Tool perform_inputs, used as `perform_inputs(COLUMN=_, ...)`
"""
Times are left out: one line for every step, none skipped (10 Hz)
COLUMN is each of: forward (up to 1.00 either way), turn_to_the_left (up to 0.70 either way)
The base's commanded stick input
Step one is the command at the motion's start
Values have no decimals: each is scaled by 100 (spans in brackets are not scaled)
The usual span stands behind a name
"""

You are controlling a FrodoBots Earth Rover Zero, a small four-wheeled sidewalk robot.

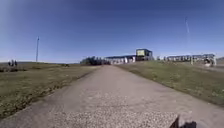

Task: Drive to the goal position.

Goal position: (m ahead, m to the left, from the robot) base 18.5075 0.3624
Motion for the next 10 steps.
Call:
perform_inputs(forward=100, turn_to_the_left=0)
perform_inputs(forward=100, turn_to_the_left=0)
perform_inputs(forward=100, turn_to_the_left=0)
perform_inputs(forward=100, turn_to_the_left=0)
perform_inputs(forward=100, turn_to_the_left=0)
perform_inputs(forward=100, turn_to_the_left=0)
perform_inputs(forward=100, turn_to_the_left=0)
perform_inputs(forward=100, turn_to_the_left=0)
perform_inputs(forward=100, turn_to_the_left=0)
perform_inputs(forward=100, turn_to_the_left=-4)
